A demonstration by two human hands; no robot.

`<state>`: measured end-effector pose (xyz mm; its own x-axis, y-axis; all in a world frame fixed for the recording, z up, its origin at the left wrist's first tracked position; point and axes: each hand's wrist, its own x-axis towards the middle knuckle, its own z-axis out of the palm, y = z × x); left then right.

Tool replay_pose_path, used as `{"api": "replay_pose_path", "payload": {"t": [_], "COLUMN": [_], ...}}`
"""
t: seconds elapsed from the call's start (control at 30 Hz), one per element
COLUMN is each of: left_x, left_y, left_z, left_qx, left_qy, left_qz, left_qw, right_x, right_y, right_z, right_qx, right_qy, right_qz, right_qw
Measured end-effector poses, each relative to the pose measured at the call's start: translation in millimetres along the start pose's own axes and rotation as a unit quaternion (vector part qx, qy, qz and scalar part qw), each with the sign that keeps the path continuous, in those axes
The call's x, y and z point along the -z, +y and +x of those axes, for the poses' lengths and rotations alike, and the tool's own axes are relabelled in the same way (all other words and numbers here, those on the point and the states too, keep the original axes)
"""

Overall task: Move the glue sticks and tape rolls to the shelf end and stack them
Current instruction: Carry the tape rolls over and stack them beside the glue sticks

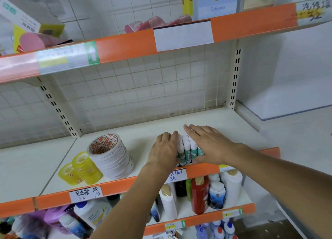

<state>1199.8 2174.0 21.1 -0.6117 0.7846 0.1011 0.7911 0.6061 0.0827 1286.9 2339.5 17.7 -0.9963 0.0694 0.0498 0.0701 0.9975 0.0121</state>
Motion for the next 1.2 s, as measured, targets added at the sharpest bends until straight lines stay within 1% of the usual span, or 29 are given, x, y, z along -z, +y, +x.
{"api": "replay_pose_path", "payload": {"t": [0.13, 0.47, 0.6, 1.03, 1.2], "left_x": [1, 8, 7, 3, 1], "left_y": [1, 11, 23, 66, 83], "left_z": [-1, 1, 5, 19, 23], "left_qx": [-0.005, 0.016, 0.017, 0.001, -0.009], "left_qy": [0.000, -0.010, -0.004, 0.006, 0.020], "left_qz": [0.009, -0.006, -0.016, -0.020, -0.025], "left_qw": [1.000, 1.000, 1.000, 1.000, 0.999], "right_x": [7, 16, 22, 27, 28], "right_y": [0, 16, 26, 63, 75], "right_z": [3, -1, -9, -32, -39], "right_qx": [0.001, -0.004, -0.004, -0.045, -0.054], "right_qy": [-0.002, -0.018, -0.030, -0.031, -0.032], "right_qz": [-0.003, -0.008, -0.004, -0.005, 0.001], "right_qw": [1.000, 1.000, 1.000, 0.999, 0.998]}}
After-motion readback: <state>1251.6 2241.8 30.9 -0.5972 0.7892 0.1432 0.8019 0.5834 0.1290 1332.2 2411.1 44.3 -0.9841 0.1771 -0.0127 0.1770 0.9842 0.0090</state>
